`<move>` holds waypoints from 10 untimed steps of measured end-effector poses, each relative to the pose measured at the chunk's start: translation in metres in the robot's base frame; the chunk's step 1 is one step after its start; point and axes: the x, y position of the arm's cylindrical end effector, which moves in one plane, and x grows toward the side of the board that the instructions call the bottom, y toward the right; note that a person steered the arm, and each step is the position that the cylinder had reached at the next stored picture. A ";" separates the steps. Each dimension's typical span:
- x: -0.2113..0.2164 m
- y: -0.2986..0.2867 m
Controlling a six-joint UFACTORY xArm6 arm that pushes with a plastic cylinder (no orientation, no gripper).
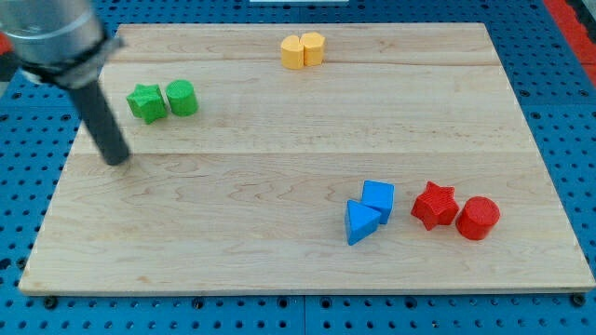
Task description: Push the green circle into the blue blocks
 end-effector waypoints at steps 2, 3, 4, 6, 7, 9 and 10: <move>-0.067 0.027; -0.091 0.061; -0.111 0.076; -0.089 0.190; -0.048 0.229; -0.007 0.284; 0.044 0.327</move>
